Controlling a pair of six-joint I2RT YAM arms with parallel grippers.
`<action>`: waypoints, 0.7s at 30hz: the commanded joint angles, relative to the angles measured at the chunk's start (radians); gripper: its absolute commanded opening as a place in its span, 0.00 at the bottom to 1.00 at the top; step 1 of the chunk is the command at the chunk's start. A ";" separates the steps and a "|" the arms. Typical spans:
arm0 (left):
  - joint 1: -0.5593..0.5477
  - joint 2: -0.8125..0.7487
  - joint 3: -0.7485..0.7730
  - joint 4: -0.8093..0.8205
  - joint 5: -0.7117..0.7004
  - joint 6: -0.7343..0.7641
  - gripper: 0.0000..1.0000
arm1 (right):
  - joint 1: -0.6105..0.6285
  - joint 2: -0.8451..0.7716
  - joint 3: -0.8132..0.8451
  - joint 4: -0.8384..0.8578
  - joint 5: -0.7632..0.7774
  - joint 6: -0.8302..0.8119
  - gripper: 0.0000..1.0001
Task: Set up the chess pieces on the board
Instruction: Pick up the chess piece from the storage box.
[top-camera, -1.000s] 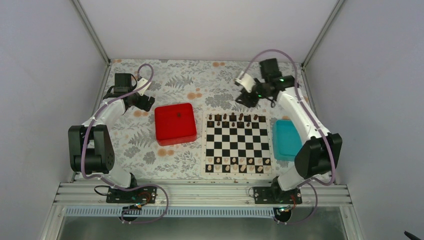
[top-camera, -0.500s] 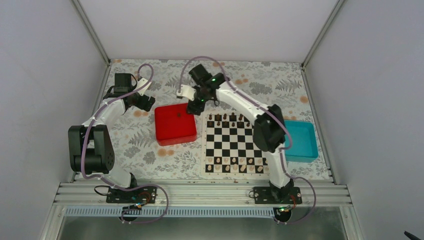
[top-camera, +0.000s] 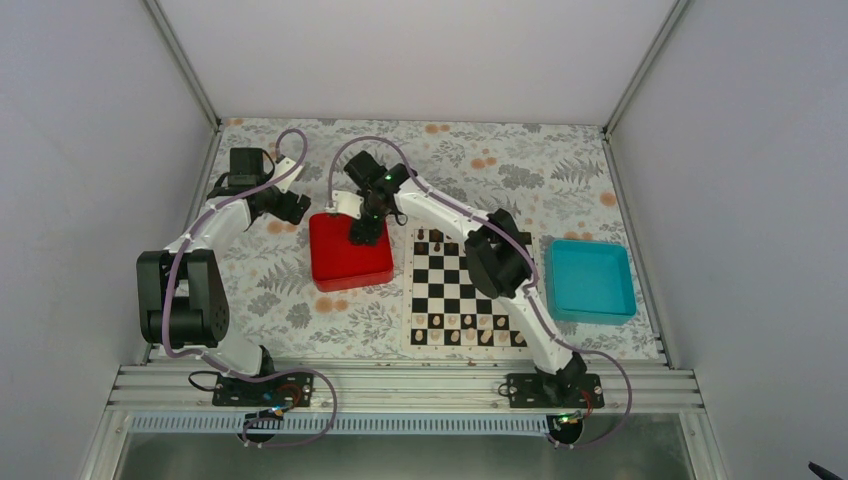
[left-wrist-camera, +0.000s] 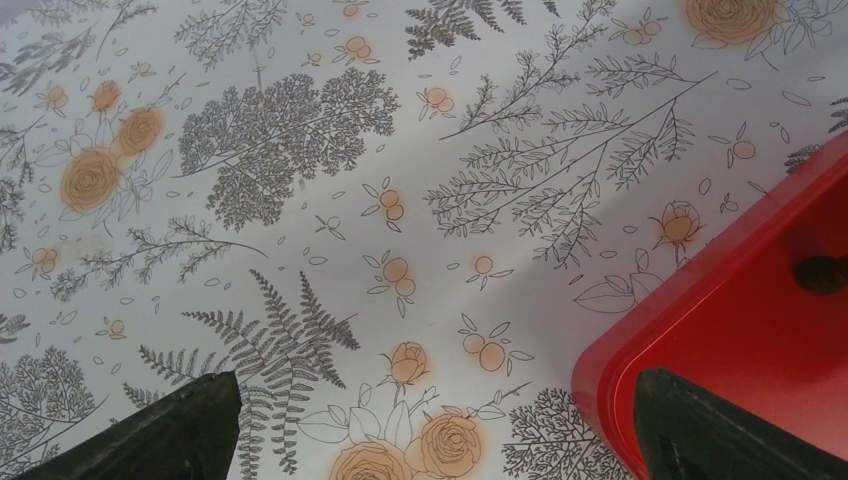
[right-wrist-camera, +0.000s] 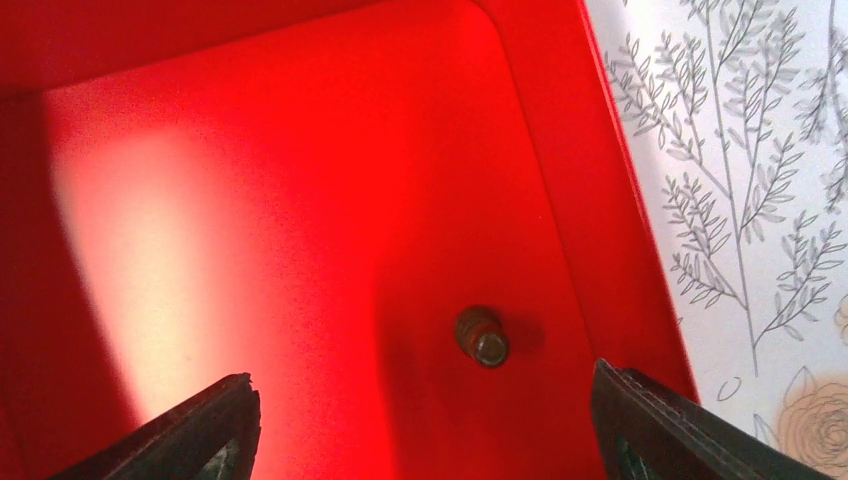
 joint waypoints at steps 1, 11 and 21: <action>0.010 -0.022 -0.008 0.013 0.027 0.013 0.97 | -0.004 0.032 0.015 0.022 0.030 -0.002 0.85; 0.013 -0.022 -0.010 0.014 0.031 0.014 0.97 | -0.005 0.075 -0.009 0.097 0.014 0.009 0.84; 0.013 -0.022 -0.009 0.010 0.034 0.015 0.97 | -0.002 0.125 0.017 0.079 -0.021 0.019 0.67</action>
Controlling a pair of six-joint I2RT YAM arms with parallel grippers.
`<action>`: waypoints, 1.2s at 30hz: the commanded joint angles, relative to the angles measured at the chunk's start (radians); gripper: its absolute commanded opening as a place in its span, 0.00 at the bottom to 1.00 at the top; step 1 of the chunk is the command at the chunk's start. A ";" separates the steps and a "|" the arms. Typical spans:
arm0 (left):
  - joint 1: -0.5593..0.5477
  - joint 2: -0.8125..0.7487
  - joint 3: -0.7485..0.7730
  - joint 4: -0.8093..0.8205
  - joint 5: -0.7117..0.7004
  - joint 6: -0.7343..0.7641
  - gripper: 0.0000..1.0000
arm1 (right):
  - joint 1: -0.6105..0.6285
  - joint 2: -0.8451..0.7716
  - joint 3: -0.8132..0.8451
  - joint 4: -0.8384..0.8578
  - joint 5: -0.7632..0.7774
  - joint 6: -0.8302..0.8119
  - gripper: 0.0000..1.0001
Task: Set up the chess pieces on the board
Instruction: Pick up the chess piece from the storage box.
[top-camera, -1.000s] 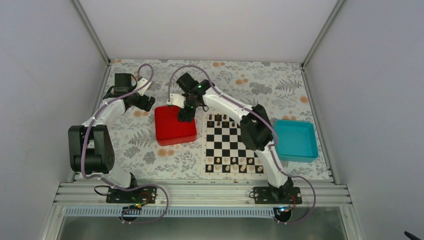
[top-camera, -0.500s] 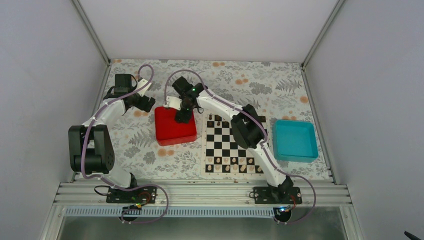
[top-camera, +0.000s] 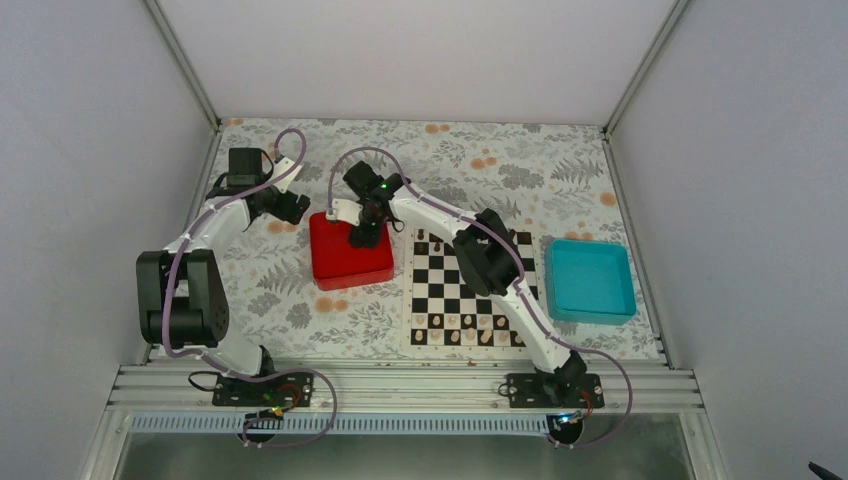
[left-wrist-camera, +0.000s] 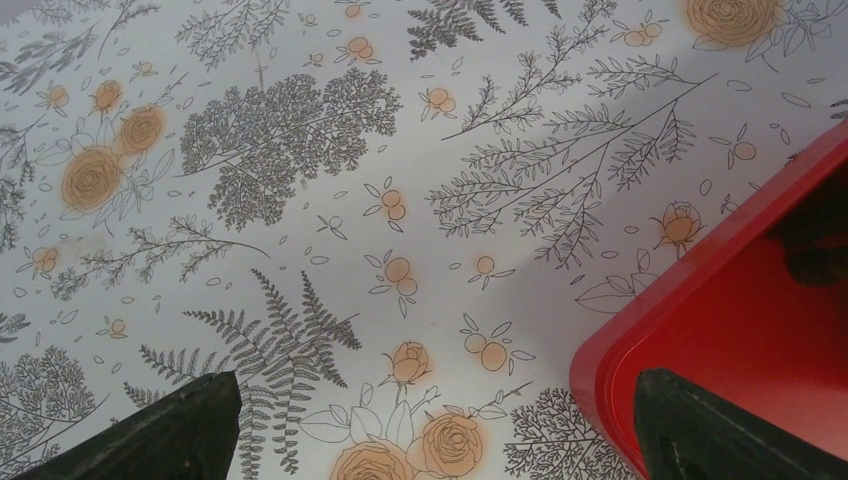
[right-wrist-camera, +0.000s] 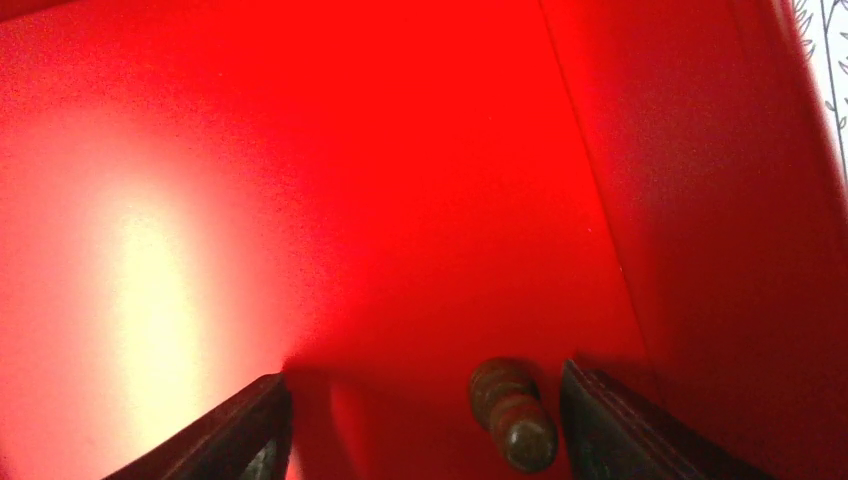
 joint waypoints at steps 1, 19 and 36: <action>0.007 -0.022 -0.007 0.009 0.027 0.015 0.97 | -0.001 0.025 0.020 0.007 -0.032 0.014 0.61; 0.008 -0.028 -0.005 0.004 0.025 0.014 0.97 | 0.000 -0.028 0.013 0.031 -0.067 0.045 0.13; 0.010 -0.035 -0.002 0.001 0.028 0.015 0.97 | -0.165 -0.559 -0.300 -0.032 -0.062 0.033 0.04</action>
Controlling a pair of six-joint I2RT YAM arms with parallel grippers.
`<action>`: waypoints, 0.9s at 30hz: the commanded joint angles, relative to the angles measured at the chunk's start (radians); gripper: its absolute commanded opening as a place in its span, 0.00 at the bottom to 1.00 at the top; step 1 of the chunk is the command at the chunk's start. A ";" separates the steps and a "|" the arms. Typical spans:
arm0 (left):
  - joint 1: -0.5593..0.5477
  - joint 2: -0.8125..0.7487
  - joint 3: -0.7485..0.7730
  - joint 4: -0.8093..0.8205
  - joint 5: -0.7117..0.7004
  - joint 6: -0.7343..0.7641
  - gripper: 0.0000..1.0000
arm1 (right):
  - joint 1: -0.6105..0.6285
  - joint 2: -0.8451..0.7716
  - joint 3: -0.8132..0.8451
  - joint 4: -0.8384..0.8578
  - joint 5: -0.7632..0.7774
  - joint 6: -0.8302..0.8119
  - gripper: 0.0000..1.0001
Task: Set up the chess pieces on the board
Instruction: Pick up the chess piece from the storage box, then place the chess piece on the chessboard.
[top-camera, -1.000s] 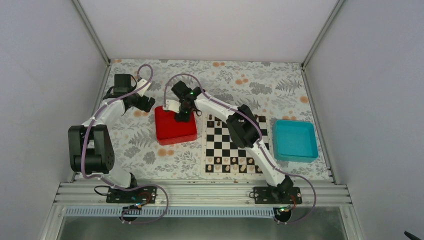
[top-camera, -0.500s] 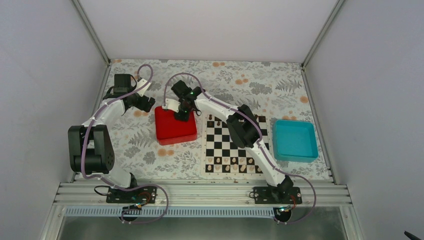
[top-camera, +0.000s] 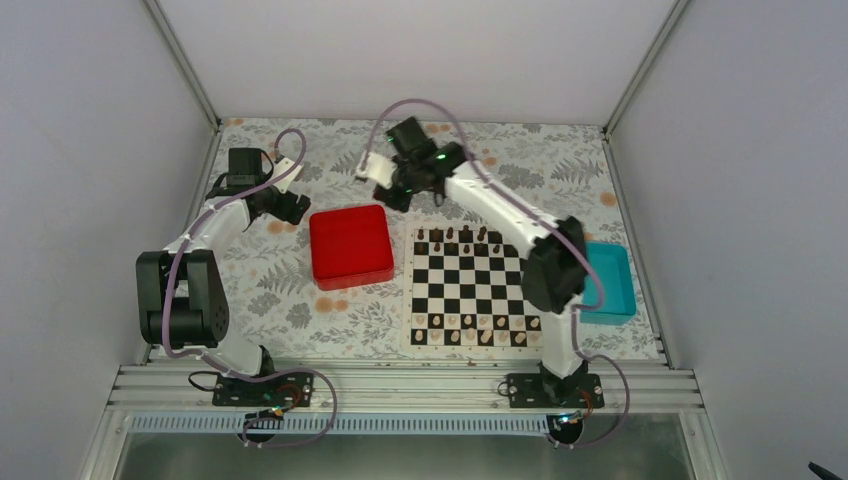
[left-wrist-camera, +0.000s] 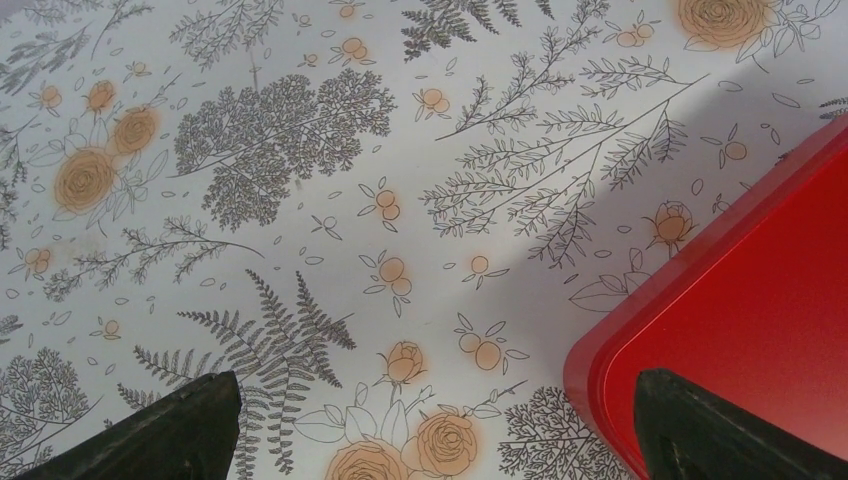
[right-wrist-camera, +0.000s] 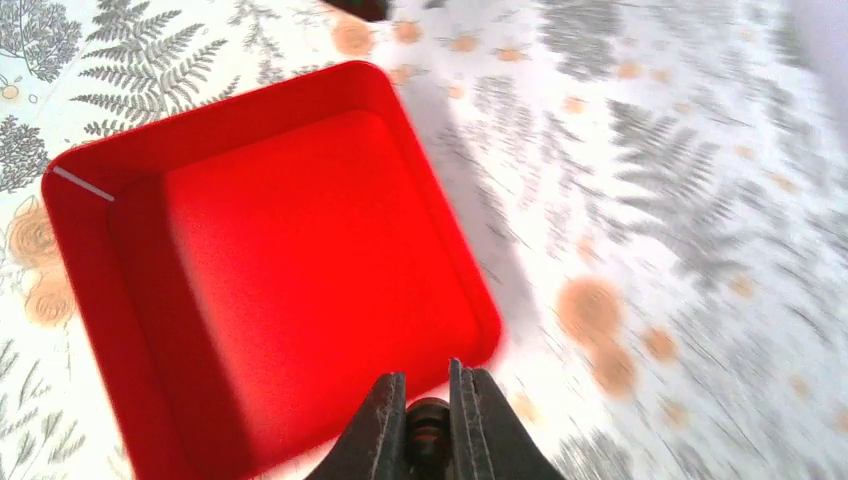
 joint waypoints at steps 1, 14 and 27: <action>0.009 -0.035 -0.002 0.006 0.017 0.015 0.97 | -0.134 -0.205 -0.148 -0.036 -0.023 -0.005 0.04; 0.011 -0.028 0.000 0.009 0.020 0.015 0.97 | -0.651 -0.690 -0.835 0.089 -0.089 -0.087 0.04; 0.011 -0.035 0.000 0.002 0.026 0.014 0.97 | -0.825 -0.544 -1.022 0.232 -0.090 -0.162 0.04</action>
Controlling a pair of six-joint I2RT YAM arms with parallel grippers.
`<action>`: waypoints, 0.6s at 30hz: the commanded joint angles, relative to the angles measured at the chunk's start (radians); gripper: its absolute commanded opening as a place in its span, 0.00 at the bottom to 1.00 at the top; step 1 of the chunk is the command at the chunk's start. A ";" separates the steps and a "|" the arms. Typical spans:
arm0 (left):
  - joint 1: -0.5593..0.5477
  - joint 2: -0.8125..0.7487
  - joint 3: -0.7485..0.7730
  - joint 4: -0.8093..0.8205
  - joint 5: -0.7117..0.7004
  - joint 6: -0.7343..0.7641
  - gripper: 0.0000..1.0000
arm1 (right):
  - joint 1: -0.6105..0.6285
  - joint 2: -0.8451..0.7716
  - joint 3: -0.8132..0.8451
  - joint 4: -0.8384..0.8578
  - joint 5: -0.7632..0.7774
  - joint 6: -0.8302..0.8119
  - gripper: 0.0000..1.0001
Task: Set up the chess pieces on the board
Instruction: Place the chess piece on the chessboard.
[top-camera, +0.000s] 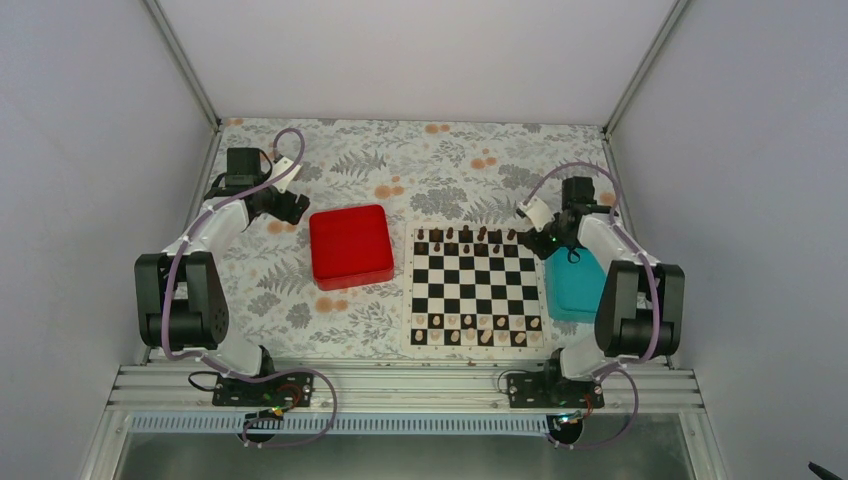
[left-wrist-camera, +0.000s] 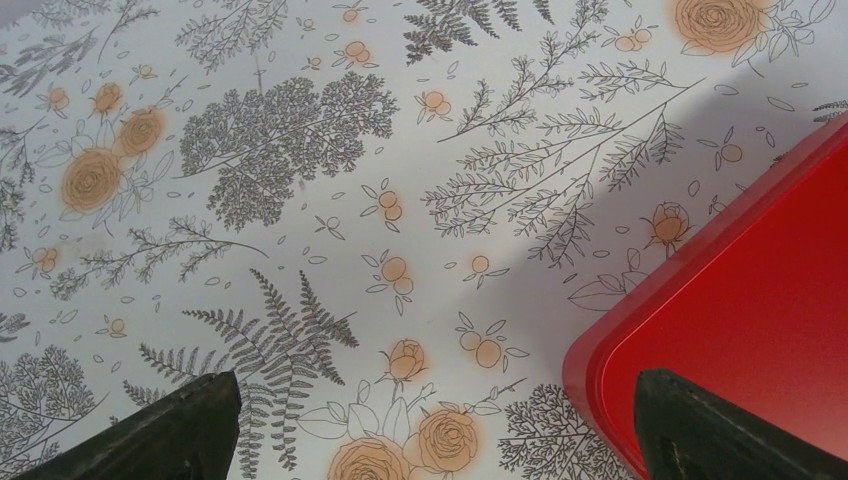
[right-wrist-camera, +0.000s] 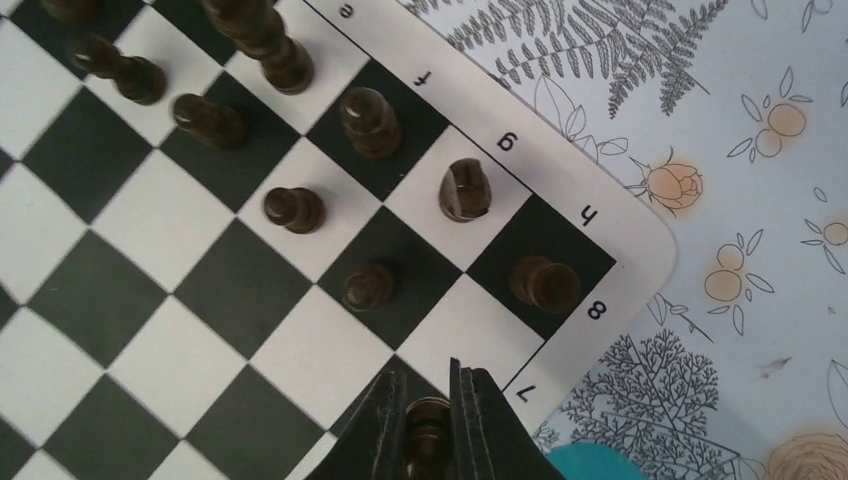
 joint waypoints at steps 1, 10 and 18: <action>0.005 -0.024 0.000 0.009 0.019 0.015 0.97 | -0.018 0.059 -0.011 0.071 -0.023 -0.042 0.04; 0.006 -0.016 0.000 0.011 0.020 0.016 0.97 | -0.018 0.136 -0.009 0.105 0.001 -0.056 0.04; 0.006 -0.015 -0.002 0.012 0.020 0.019 0.97 | -0.017 0.187 -0.009 0.123 0.018 -0.060 0.04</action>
